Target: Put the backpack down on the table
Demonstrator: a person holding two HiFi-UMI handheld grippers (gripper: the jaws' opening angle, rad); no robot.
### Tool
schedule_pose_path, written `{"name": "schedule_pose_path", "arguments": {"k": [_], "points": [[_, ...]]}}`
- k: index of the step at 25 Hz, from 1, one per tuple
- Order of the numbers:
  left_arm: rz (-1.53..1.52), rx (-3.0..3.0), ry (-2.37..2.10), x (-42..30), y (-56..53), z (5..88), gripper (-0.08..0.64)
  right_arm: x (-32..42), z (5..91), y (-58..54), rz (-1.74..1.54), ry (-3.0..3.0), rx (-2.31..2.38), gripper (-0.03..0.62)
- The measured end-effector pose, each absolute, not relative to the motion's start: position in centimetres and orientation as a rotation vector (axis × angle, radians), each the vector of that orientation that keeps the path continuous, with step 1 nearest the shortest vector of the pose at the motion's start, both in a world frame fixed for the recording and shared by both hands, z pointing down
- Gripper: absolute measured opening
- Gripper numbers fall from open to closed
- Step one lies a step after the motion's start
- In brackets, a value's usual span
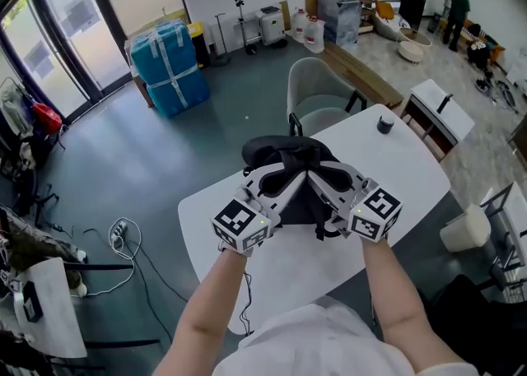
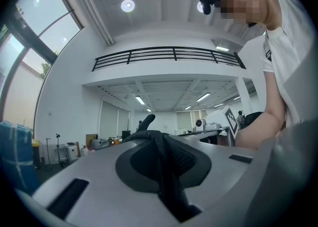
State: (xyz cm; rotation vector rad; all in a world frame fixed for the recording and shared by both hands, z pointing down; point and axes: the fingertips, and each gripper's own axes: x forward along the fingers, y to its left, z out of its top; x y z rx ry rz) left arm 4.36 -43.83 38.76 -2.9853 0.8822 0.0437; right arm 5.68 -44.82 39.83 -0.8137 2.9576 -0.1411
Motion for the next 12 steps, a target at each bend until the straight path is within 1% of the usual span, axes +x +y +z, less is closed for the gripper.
{"name": "schedule_pose_path", "arguments": {"k": [12], "points": [[0.031, -3.051, 0.986, 3.7, -42.6, 43.5, 0.048, 5.4, 43.9, -43.9, -0.253, 2.960, -0.903, 0.035]]}}
